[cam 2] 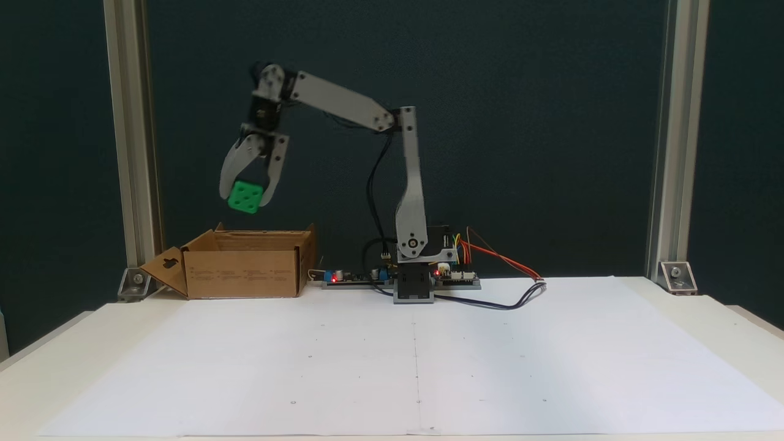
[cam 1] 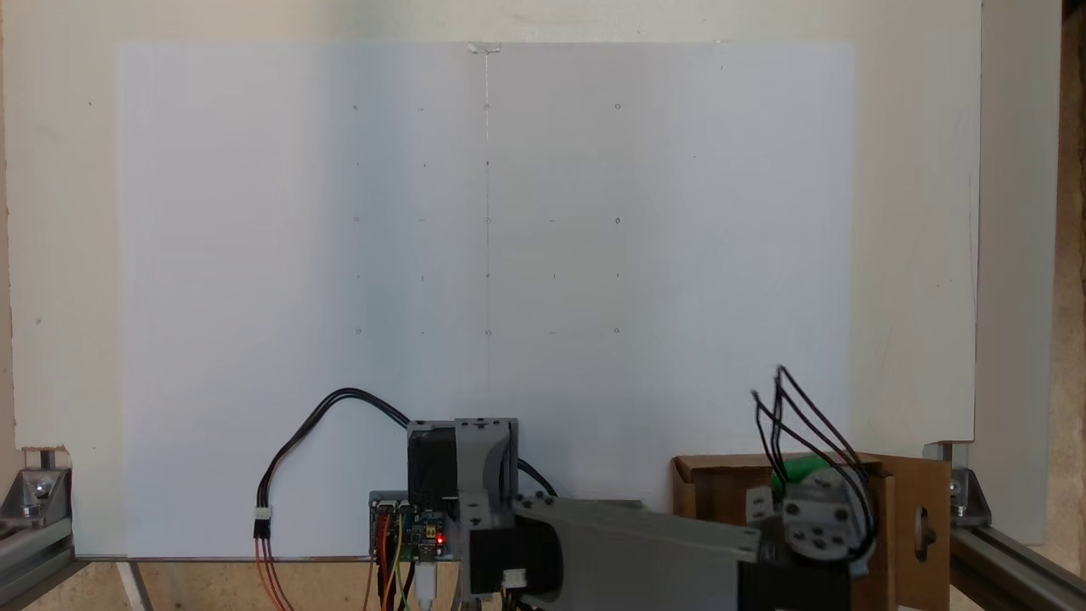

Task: Grasp a green dice and put it in the bin.

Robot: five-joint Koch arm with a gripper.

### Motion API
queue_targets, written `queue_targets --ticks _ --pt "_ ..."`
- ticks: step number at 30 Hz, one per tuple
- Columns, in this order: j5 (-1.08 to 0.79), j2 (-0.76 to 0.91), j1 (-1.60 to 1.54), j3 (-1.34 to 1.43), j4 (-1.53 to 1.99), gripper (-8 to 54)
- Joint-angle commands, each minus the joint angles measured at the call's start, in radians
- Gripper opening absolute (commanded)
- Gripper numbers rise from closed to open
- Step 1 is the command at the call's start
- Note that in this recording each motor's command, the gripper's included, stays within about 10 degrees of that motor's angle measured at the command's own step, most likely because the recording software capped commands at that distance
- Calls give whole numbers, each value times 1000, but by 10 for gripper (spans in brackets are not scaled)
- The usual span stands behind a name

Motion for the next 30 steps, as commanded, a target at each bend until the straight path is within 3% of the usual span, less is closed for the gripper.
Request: queue_targets --ticks 1,16,17,18,21,25,30 --pt "120 -69 54 -103 -12 115" --pt "118 -267 270 -104 44 115" --pt "117 -267 275 -101 44 180" --pt "112 -268 275 -98 40 308" --pt "112 -288 276 -95 9 409" --pt "130 -287 278 -98 -137 426" --pt "287 -187 173 -100 -374 426"
